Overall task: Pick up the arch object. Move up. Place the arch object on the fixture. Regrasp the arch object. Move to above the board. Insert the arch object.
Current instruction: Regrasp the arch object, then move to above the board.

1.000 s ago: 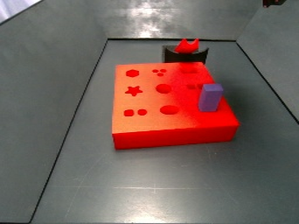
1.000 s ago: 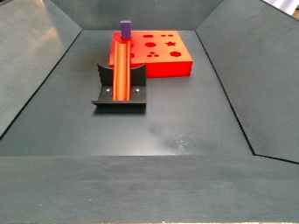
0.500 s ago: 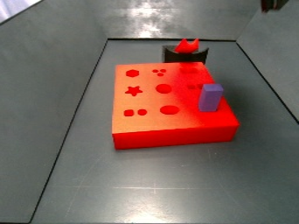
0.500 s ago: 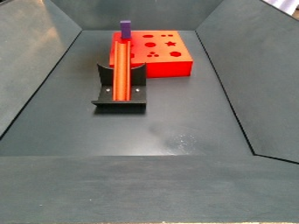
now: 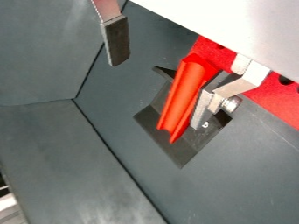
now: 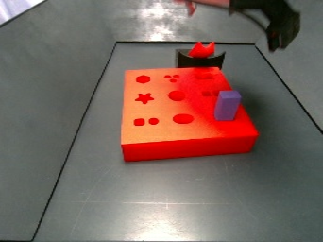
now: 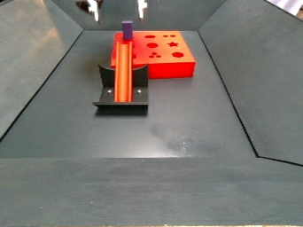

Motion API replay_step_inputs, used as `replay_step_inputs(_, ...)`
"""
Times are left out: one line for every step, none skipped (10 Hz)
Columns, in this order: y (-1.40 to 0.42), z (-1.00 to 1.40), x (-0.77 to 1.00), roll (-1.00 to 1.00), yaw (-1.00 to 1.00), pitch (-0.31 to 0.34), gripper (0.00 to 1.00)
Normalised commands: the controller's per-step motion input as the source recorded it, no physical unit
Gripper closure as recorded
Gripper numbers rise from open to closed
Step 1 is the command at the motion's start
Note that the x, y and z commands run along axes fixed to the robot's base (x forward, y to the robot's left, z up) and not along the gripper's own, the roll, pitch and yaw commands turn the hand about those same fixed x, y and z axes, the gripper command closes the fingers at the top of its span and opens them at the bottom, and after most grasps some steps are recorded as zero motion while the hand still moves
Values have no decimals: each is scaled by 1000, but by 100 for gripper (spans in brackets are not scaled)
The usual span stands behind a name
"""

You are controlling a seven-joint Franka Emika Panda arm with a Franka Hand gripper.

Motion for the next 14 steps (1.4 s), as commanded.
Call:
replay_step_inputs(36,-1000,55,56,-54,-133,0)
replay_step_inputs(34,-1000,56,53,-73,-109,0)
replay_step_inputs(35,-1000,59,53,-78,-94,0)
replay_step_inputs(25,-822,54,50,-83,-60,0)
replay_step_inputs(18,-645,49,51,-80,-40,0)
replay_step_inputs(12,-418,50,49,-64,-15,0)
replay_step_inputs(9,-307,52,51,-57,-4,0)
replay_step_inputs(0,0,0,0,0,0,100)
replay_step_inputs(-89,1000,35,-60,-7,-357,100)
replay_step_inputs(-89,1000,33,-59,-14,-352,100)
replay_step_inputs(-82,1000,19,-40,-82,-299,100)
replay_step_inputs(-79,1000,14,-33,-118,-270,100)
replay_step_inputs(-75,1000,9,-23,-172,-207,100)
replay_step_inputs(-73,1000,8,-19,-196,-175,100)
